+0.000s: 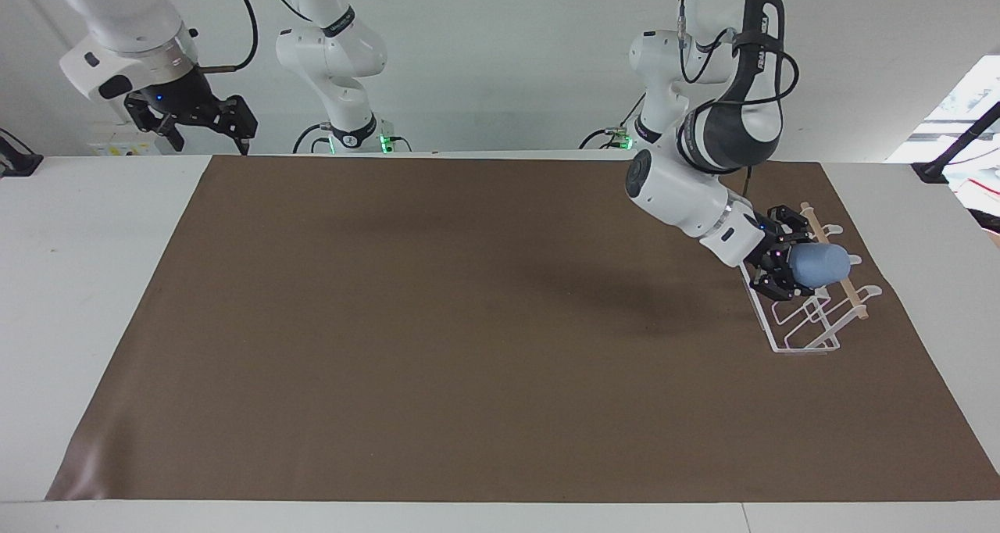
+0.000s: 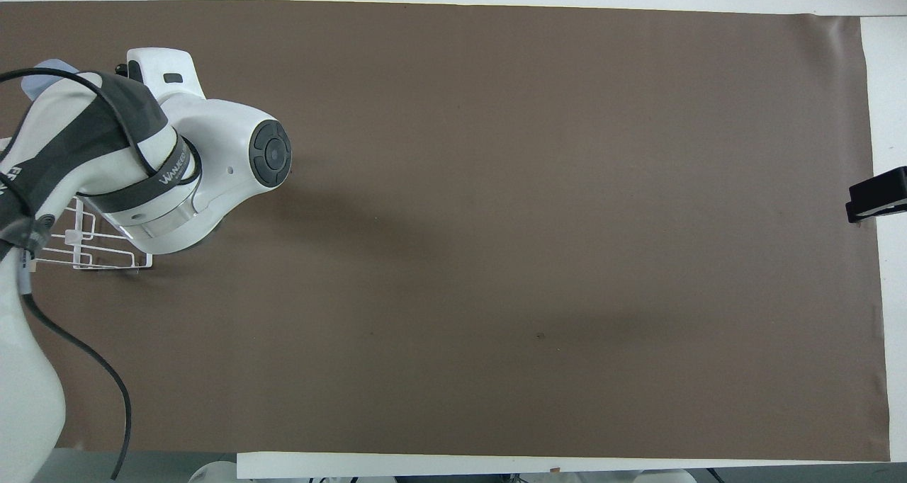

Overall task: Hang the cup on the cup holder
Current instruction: 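Lower the cup onto the wire rack hook with the left gripper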

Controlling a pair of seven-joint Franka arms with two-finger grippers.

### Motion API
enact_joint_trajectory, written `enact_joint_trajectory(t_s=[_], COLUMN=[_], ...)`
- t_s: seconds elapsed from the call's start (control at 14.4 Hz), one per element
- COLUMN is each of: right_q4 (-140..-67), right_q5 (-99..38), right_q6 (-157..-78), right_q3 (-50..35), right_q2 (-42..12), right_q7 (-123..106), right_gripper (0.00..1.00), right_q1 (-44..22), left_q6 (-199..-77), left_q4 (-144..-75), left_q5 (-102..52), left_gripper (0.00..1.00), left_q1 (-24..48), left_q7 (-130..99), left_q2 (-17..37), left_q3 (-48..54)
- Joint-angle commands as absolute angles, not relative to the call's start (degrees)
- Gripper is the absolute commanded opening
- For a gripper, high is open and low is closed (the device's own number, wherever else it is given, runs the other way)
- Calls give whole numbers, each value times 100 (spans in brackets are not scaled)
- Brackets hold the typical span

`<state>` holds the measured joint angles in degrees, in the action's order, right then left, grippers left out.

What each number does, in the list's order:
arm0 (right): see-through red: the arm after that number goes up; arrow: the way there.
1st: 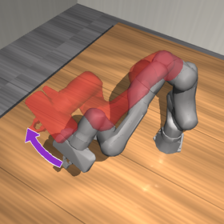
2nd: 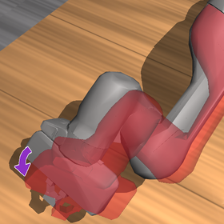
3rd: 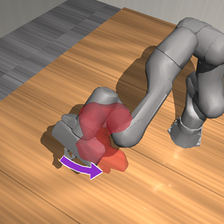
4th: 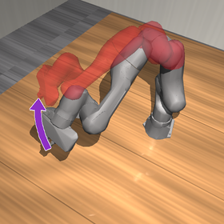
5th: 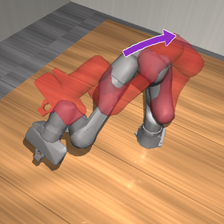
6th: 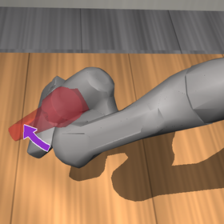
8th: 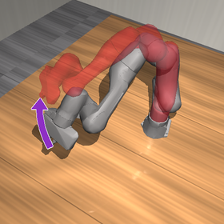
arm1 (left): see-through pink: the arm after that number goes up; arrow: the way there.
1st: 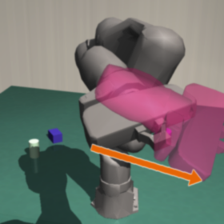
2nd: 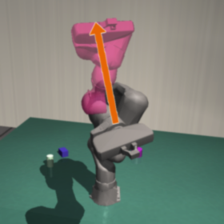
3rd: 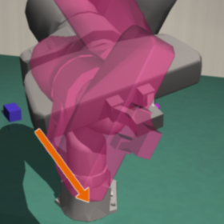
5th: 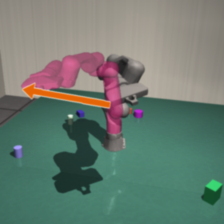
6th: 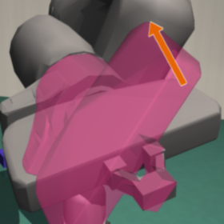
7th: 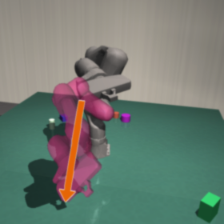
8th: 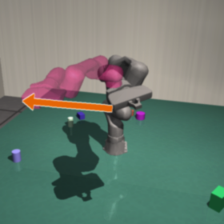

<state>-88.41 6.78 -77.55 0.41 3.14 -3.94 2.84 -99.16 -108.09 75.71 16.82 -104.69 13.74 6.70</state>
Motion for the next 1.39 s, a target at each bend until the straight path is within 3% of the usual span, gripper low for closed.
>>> enact_joint_trajectory(t_s=[0.0,1.32], right_q4=[-8824,-8965], right_q5=[563,378], right_q6=[-7708,-7655], right_q3=[97,123], right_q2=[343,422], right_q7=[-501,-694], right_gripper=[99,99], right_q1=[281,395], left_q6=[-9721,-8877], left_q4=[-10643,-11619], left_q5=[8164,8920], left_gripper=[0,0], left_q1=[1556,1275], left_q7=[-11195,-12392], left_q2=[1836,1749], left_q3=[712,712])
